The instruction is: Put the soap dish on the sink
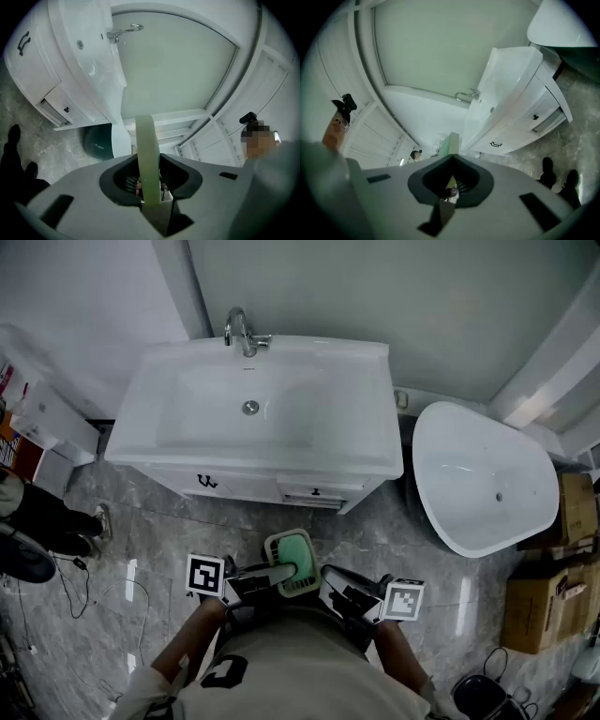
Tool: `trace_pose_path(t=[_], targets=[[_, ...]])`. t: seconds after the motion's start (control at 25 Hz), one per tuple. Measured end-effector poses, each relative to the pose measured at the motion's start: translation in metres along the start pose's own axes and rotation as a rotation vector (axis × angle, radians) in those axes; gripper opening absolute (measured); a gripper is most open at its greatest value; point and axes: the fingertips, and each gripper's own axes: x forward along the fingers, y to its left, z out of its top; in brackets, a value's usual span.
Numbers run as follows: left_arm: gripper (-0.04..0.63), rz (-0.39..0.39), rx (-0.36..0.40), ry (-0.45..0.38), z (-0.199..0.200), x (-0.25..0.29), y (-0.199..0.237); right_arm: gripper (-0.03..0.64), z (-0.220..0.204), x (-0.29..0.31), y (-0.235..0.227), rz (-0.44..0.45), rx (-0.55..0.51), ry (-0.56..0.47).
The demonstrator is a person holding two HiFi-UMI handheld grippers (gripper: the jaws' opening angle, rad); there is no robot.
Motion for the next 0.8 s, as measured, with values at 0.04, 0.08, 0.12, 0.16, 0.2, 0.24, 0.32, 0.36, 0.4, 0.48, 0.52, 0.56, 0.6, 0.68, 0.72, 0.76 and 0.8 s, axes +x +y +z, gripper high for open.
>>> trace_pose_path(t=[0.04, 0.08, 0.12, 0.16, 0.2, 0.24, 0.32, 0.36, 0.4, 0.48, 0.52, 0.56, 0.6, 0.68, 0.72, 0.76, 0.8], targets=[[0.129, 0.009, 0.011, 0.01, -0.004, -0.001, -0.002, 0.009, -0.003, -0.002, 0.002, -0.006, -0.007, 0.002], [0.129, 0.018, 0.02, 0.018, -0.007, -0.003, -0.003, 0.009, -0.006, -0.003, 0.003, -0.012, -0.013, 0.003], [0.129, 0.025, 0.024, 0.025, -0.011, -0.005, -0.005, 0.009, -0.01, -0.004, 0.004, -0.018, -0.018, 0.004], [0.129, 0.031, 0.022, 0.026, -0.014, -0.008, -0.006, 0.009, -0.015, -0.005, 0.005, -0.024, -0.023, 0.006], [0.129, 0.035, 0.017, 0.024, -0.017, -0.012, -0.008, 0.009, -0.019, -0.005, 0.007, -0.028, -0.027, 0.008], [0.129, 0.037, 0.011, 0.018, -0.02, -0.016, -0.009, 0.009, -0.022, -0.002, 0.01, -0.027, -0.029, 0.009], [0.129, 0.045, 0.003, 0.007, -0.023, -0.026, -0.01, 0.009, -0.028, 0.004, 0.015, -0.024, -0.034, 0.014], [0.129, 0.048, 0.003, 0.003, -0.025, -0.032, -0.009, 0.009, -0.032, 0.007, 0.015, -0.025, -0.036, 0.019], [0.129, 0.05, 0.007, 0.0, -0.026, -0.037, -0.009, 0.009, -0.036, 0.011, 0.014, -0.028, -0.038, 0.026], [0.129, 0.052, 0.013, -0.009, -0.028, -0.051, -0.007, 0.009, -0.041, 0.022, 0.015, -0.024, -0.039, 0.031], [0.129, 0.052, 0.013, -0.016, -0.028, -0.059, -0.006, 0.009, -0.044, 0.029, 0.017, -0.02, -0.031, 0.029], [0.128, 0.054, 0.015, -0.023, -0.027, -0.067, -0.005, 0.009, -0.047, 0.035, 0.019, -0.016, -0.022, 0.029], [0.127, 0.06, 0.022, -0.029, -0.026, -0.076, -0.005, 0.009, -0.052, 0.043, 0.023, -0.012, -0.019, 0.034], [0.127, 0.073, 0.043, -0.041, -0.023, -0.096, -0.003, 0.009, -0.063, 0.058, 0.032, -0.014, -0.027, 0.056], [0.127, 0.077, 0.058, -0.046, -0.02, -0.104, -0.003, 0.009, -0.067, 0.064, 0.035, -0.022, -0.035, 0.067], [0.127, 0.076, 0.071, -0.052, -0.017, -0.112, -0.004, 0.009, -0.071, 0.069, 0.037, -0.036, -0.042, 0.074], [0.127, 0.069, 0.076, -0.06, -0.015, -0.118, -0.005, 0.009, -0.074, 0.072, 0.037, -0.053, -0.044, 0.079]])
